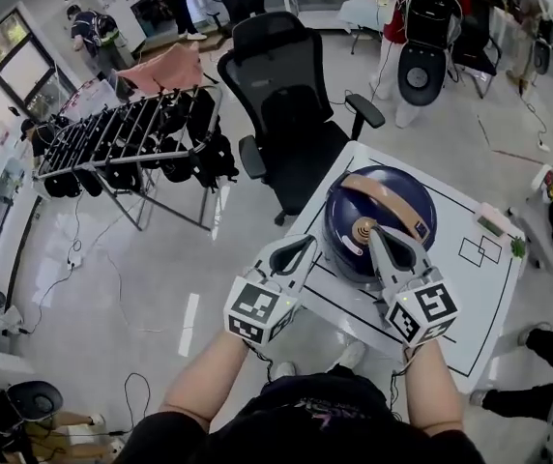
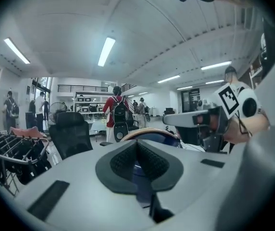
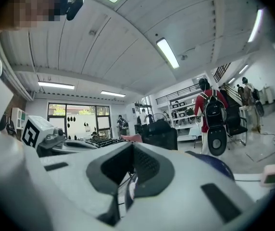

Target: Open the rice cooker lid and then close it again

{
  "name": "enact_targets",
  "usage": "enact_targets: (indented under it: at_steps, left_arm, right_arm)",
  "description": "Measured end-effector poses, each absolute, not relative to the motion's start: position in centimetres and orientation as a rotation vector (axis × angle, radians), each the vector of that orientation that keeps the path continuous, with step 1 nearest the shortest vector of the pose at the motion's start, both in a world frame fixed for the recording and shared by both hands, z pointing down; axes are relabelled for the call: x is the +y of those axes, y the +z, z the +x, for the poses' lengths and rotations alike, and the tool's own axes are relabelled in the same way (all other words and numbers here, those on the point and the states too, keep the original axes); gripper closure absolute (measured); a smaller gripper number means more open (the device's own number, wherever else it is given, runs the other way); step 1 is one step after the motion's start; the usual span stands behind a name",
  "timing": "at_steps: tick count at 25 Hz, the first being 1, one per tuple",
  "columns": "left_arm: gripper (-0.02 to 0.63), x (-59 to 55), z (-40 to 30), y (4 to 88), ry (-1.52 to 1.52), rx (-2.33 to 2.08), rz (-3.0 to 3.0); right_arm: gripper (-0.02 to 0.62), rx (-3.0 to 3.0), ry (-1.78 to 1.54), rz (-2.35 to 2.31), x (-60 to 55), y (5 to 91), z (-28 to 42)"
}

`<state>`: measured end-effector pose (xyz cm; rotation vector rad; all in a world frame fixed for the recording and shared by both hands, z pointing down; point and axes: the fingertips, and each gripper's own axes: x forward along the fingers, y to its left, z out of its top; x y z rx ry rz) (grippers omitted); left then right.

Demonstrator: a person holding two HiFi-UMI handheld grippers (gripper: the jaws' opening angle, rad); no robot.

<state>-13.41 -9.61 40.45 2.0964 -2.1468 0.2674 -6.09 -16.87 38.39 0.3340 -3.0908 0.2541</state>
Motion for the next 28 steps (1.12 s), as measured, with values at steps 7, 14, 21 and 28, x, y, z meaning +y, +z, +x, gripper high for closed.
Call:
enact_targets:
  at_steps: [7,14,21,28]
  left_arm:
    - [0.603,-2.1,-15.1,39.1,0.264,-2.068,2.203]
    - [0.603,2.5,-12.6,40.3,0.268,-1.891,2.369]
    - [0.603,4.3,-7.8,40.4,0.248,-1.739,2.497]
    - [0.603,5.3,-5.9,39.5,0.175,-1.731,2.493]
  right_arm:
    - [0.594,-3.097,0.201,0.473,-9.3,36.7,-8.1]
    - [0.594,-3.053,0.172,0.692,-3.0,37.5,-5.1]
    - [0.594,-2.965,0.190,0.931,-0.2,37.6,1.0]
    - [0.594,-2.935,0.153,0.998,1.1,36.2,4.0]
